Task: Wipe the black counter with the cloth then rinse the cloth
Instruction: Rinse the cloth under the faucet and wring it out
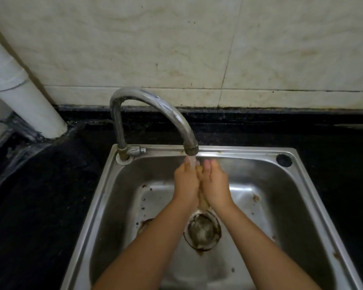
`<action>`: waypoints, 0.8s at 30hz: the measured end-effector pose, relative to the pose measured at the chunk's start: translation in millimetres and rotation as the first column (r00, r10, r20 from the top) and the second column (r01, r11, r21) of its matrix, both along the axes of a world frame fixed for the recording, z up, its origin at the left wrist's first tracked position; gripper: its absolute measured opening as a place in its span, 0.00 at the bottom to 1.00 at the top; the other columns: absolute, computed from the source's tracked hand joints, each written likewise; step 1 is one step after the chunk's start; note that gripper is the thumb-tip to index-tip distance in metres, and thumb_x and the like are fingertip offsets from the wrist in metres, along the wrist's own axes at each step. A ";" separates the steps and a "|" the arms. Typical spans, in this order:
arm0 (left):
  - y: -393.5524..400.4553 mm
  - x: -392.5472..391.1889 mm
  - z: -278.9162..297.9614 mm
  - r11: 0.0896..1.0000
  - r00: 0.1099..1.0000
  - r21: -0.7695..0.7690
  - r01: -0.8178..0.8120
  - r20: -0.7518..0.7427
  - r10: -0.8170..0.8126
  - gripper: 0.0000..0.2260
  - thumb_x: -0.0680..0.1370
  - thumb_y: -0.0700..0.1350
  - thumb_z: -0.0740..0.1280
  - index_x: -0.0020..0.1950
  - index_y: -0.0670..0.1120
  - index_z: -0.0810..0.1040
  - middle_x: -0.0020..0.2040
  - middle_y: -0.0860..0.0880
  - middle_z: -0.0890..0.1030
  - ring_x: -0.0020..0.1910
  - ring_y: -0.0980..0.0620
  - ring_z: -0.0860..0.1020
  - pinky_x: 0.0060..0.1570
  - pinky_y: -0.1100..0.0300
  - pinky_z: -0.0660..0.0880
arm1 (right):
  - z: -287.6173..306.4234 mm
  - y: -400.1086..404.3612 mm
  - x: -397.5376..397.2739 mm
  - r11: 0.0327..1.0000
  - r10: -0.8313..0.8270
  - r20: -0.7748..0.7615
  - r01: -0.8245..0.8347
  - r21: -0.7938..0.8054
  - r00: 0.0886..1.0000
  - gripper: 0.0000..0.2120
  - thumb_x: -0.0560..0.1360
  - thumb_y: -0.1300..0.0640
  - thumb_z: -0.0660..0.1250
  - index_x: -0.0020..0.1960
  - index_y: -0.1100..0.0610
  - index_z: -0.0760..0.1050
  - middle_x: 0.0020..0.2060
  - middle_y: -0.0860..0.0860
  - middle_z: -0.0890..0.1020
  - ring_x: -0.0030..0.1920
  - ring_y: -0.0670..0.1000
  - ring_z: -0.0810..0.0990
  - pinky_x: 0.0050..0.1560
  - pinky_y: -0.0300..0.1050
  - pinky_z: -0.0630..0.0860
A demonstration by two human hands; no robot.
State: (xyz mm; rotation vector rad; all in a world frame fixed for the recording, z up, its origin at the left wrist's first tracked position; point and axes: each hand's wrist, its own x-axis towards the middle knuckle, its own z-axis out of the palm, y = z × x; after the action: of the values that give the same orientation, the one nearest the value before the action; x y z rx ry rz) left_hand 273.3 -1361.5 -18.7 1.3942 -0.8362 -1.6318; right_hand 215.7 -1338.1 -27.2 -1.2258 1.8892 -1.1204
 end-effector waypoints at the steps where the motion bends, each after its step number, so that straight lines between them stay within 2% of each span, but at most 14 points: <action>1: 4.1 -0.5 0.8 1.000 1.000 -0.003 0.018 0.009 -0.018 0.19 0.81 0.50 0.54 0.33 0.46 0.71 0.27 0.50 0.74 0.29 0.55 0.73 0.33 0.62 0.70 | -1.1 -5.7 -5.3 1.000 -0.005 -0.020 0.005 0.021 1.000 0.12 0.81 0.57 0.50 0.43 0.59 0.66 0.34 0.54 0.73 0.35 0.51 0.73 0.37 0.40 0.70; 2: 5.8 1.4 1.5 1.000 1.000 -0.001 0.023 0.014 -0.023 0.18 0.81 0.50 0.54 0.34 0.46 0.72 0.29 0.49 0.75 0.30 0.54 0.74 0.35 0.61 0.71 | -2.4 -8.1 -7.4 0.999 0.005 -0.038 -0.003 0.041 0.999 0.12 0.81 0.56 0.50 0.45 0.61 0.67 0.36 0.56 0.74 0.38 0.53 0.73 0.39 0.44 0.70; 4: 1.9 10.4 -1.6 1.000 1.000 0.020 -0.010 -0.003 0.010 0.17 0.81 0.49 0.54 0.36 0.46 0.72 0.34 0.48 0.76 0.34 0.53 0.75 0.38 0.59 0.72 | -5.5 -7.7 -6.9 0.999 0.014 -0.036 -0.013 0.037 0.999 0.12 0.81 0.56 0.51 0.44 0.60 0.68 0.34 0.53 0.73 0.36 0.51 0.72 0.38 0.44 0.69; 6: -2.2 21.8 -7.4 0.997 0.998 0.035 -0.062 -0.010 0.063 0.17 0.81 0.50 0.53 0.38 0.44 0.71 0.36 0.46 0.75 0.35 0.52 0.74 0.35 0.60 0.72 | -2.4 -2.9 -4.6 0.998 -0.027 0.078 0.031 -0.049 0.997 0.13 0.80 0.57 0.53 0.38 0.55 0.65 0.30 0.48 0.70 0.32 0.46 0.69 0.33 0.38 0.67; 8: -1.8 28.4 -16.0 0.996 0.993 0.039 -0.079 -0.082 0.082 0.15 0.81 0.51 0.53 0.43 0.43 0.71 0.42 0.44 0.76 0.41 0.50 0.76 0.39 0.58 0.73 | 1.5 -1.5 -5.3 0.990 -0.035 0.161 0.056 -0.128 0.986 0.14 0.80 0.58 0.53 0.36 0.52 0.63 0.30 0.47 0.69 0.29 0.42 0.68 0.29 0.31 0.66; 10: 1.7 31.7 -24.5 0.993 0.983 0.109 -0.033 -0.177 0.052 0.15 0.81 0.51 0.54 0.55 0.42 0.73 0.52 0.42 0.78 0.50 0.48 0.77 0.47 0.54 0.73 | 5.2 -1.7 -8.0 0.985 -0.004 0.215 0.041 -0.169 0.977 0.13 0.80 0.59 0.54 0.36 0.51 0.64 0.31 0.46 0.69 0.28 0.38 0.70 0.29 0.28 0.67; 13: 8.0 29.6 -30.2 0.947 0.937 0.303 0.109 -0.349 0.004 0.19 0.80 0.54 0.54 0.64 0.44 0.72 0.58 0.44 0.79 0.55 0.48 0.77 0.46 0.54 0.74 | 7.5 -2.3 -8.6 0.981 0.052 0.277 0.003 -0.196 0.960 0.13 0.80 0.60 0.54 0.40 0.47 0.69 0.36 0.45 0.74 0.34 0.34 0.74 0.37 0.27 0.70; 15: 10.2 22.4 -28.7 0.942 0.895 0.306 0.139 -0.446 0.013 0.20 0.80 0.54 0.53 0.62 0.43 0.74 0.54 0.43 0.80 0.51 0.48 0.79 0.44 0.56 0.76 | 7.8 -0.5 -11.2 0.977 0.073 0.301 -0.008 -0.212 0.951 0.14 0.80 0.60 0.53 0.45 0.43 0.72 0.42 0.43 0.78 0.42 0.38 0.77 0.45 0.32 0.73; 16: 9.6 18.9 -28.6 0.957 0.889 0.269 0.112 -0.456 0.024 0.18 0.81 0.52 0.53 0.60 0.42 0.75 0.51 0.43 0.81 0.47 0.49 0.81 0.41 0.58 0.77 | 7.6 1.8 -14.0 0.979 0.074 0.294 -0.013 -0.204 0.953 0.14 0.80 0.59 0.54 0.46 0.43 0.72 0.42 0.43 0.78 0.43 0.40 0.77 0.45 0.32 0.74; 18: 5.7 18.1 -26.2 0.990 0.930 0.144 -0.005 -0.364 0.058 0.12 0.80 0.47 0.57 0.51 0.42 0.77 0.43 0.44 0.82 0.38 0.52 0.81 0.33 0.61 0.77 | 3.3 9.1 -21.6 0.988 0.056 0.320 -0.006 -0.155 0.946 0.11 0.79 0.59 0.57 0.49 0.46 0.74 0.42 0.45 0.78 0.42 0.44 0.77 0.40 0.29 0.74; 19: 2.7 20.8 -26.3 0.997 0.949 0.065 -0.044 -0.310 0.062 0.10 0.80 0.44 0.58 0.49 0.43 0.77 0.42 0.45 0.81 0.36 0.52 0.81 0.32 0.62 0.77 | 1.2 13.3 -24.7 0.995 0.036 0.386 0.004 -0.101 0.922 0.09 0.78 0.59 0.58 0.52 0.49 0.74 0.43 0.47 0.79 0.42 0.45 0.77 0.39 0.29 0.75; 21: 0.1 26.6 -23.3 0.998 0.969 -0.057 -0.009 -0.248 -0.005 0.08 0.79 0.42 0.59 0.47 0.44 0.77 0.41 0.46 0.81 0.37 0.54 0.80 0.34 0.62 0.78 | -4.0 19.5 -27.9 0.998 0.022 0.573 -0.054 0.039 0.819 0.11 0.78 0.56 0.58 0.58 0.55 0.74 0.47 0.51 0.80 0.45 0.48 0.79 0.44 0.37 0.77; 22: 0.5 28.9 -22.7 0.996 0.975 -0.076 0.036 -0.214 -0.051 0.09 0.79 0.41 0.59 0.46 0.45 0.78 0.40 0.47 0.82 0.37 0.54 0.81 0.36 0.62 0.78 | -6.2 21.5 -26.6 0.991 0.030 0.632 -0.107 0.085 0.774 0.12 0.78 0.53 0.58 0.57 0.56 0.74 0.48 0.52 0.81 0.47 0.50 0.80 0.47 0.42 0.78; 24: 3.6 30.7 -20.5 0.992 0.982 -0.060 0.107 -0.151 -0.115 0.10 0.80 0.42 0.58 0.44 0.46 0.78 0.39 0.48 0.83 0.37 0.54 0.81 0.37 0.61 0.77 | -7.9 21.0 -20.3 0.982 0.054 0.623 -0.156 0.110 0.781 0.10 0.78 0.52 0.58 0.51 0.54 0.77 0.46 0.53 0.83 0.47 0.50 0.82 0.49 0.43 0.78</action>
State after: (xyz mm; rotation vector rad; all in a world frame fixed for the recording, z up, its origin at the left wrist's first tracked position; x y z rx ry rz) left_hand 304.0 -1357.8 -39.3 1.1867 -0.8724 -1.7658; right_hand 195.4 -1317.1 -35.2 -0.7321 1.3506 -1.1135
